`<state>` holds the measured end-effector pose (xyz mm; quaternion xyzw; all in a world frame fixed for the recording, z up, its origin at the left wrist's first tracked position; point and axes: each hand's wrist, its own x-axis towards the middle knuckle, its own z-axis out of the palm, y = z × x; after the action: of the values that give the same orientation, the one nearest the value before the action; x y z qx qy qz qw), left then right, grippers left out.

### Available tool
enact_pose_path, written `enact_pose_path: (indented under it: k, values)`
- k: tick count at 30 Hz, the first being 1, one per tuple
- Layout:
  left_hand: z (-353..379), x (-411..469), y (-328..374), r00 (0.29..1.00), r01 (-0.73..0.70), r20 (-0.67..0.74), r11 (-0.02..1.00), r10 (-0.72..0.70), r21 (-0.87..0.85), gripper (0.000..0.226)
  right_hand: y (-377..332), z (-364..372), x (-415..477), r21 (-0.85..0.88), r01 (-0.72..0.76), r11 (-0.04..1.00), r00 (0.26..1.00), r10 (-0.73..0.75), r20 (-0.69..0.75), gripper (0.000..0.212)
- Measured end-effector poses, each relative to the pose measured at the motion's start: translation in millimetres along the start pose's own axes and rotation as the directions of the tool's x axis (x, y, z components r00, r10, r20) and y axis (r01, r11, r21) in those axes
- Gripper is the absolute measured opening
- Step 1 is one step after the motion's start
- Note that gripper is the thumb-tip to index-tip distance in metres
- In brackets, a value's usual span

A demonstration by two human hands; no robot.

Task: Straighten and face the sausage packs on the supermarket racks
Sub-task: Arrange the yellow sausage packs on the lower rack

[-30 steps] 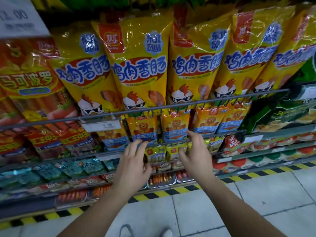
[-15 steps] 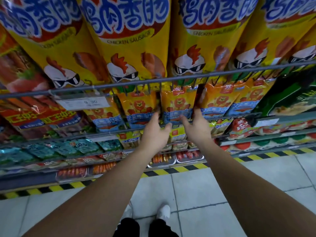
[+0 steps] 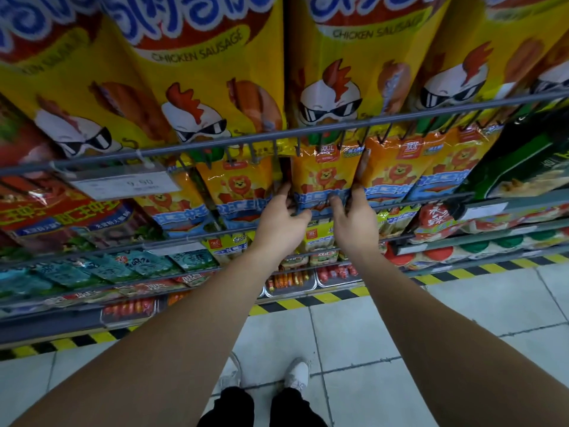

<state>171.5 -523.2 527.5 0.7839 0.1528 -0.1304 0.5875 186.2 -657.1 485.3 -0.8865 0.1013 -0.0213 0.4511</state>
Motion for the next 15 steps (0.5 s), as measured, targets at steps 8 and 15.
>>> enact_pose_path:
  k: [8,15]
  values:
    - [-3,-4,-7,0.996,0.036,0.075,0.998,-0.039,0.042,0.074,-4,-1,-1,0.004,0.0,1.0,1.0,0.0,0.03,0.019]
    - [-22,-30,-15,0.997,0.004,0.08,0.99,-0.016,0.143,0.071,-10,-5,-9,0.012,-0.025,1.0,1.0,0.025,0.012,0.031]
